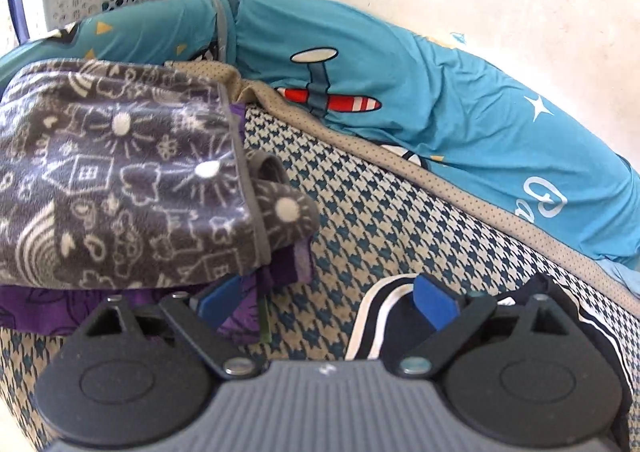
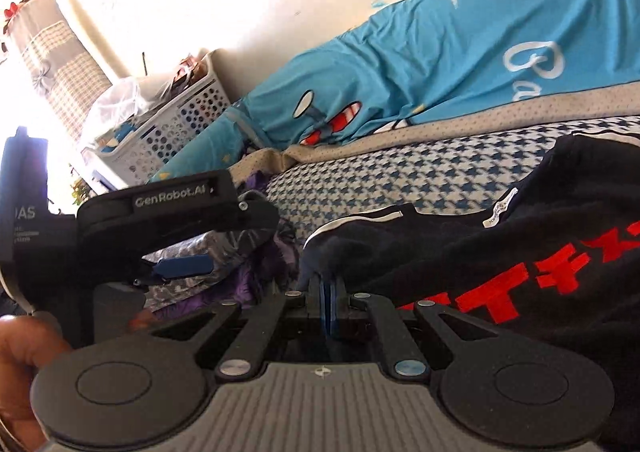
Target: Fold clothes
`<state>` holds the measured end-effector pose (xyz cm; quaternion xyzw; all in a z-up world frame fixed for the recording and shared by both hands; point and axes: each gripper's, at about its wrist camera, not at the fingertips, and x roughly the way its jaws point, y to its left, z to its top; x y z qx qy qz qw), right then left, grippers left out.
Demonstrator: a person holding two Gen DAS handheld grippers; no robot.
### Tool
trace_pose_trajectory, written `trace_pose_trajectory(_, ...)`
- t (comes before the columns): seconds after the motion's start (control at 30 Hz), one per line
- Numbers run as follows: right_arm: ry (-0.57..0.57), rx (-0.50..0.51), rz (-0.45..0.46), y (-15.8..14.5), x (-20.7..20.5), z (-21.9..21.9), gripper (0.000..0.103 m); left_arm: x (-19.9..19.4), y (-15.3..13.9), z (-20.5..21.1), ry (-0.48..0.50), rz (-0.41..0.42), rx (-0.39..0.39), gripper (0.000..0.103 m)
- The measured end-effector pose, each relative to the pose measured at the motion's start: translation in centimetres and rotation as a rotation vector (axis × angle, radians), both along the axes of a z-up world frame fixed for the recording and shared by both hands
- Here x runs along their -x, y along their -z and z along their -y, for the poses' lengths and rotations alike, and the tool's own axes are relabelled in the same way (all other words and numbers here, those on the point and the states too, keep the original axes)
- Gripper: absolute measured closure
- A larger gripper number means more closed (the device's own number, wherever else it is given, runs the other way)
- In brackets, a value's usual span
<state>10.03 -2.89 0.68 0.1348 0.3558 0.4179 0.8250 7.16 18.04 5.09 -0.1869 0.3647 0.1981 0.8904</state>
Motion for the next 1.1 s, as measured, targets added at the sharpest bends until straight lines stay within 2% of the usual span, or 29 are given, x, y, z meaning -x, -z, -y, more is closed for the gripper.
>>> trace_pose_trajectory(0.07,-0.005,0.023,0.005,0.2,0.3,-0.4,0.09,0.1,0.1,-0.1,0.007,-0.002,0.015,0.009)
trace_pose_trajectory(0.33,-0.019,0.047,-0.019,0.4,0.4,-0.1,0.083,-0.1,0.0,0.6,0.023,0.003,0.018,0.009)
trace_pose_trajectory(0.6,-0.008,0.119,0.011,0.5,0.7,0.3,0.082,-0.6,0.3,1.9,0.06,-0.013,0.02,0.009)
trace_pose_trajectory(0.7,0.013,0.142,0.002,1.0,0.6,0.8,0.078,-0.8,0.5,2.1,0.076,-0.022,0.033,0.009)
trace_pose_trajectory(0.83,0.037,0.154,-0.025,1.7,0.3,1.4,0.074,-0.9,0.6,2.4,0.092,-0.026,0.041,0.009)
trace_pose_trajectory(1.1,0.049,0.171,-0.024,2.3,0.1,1.1,0.073,-0.9,0.6,2.3,0.098,-0.031,0.058,0.008)
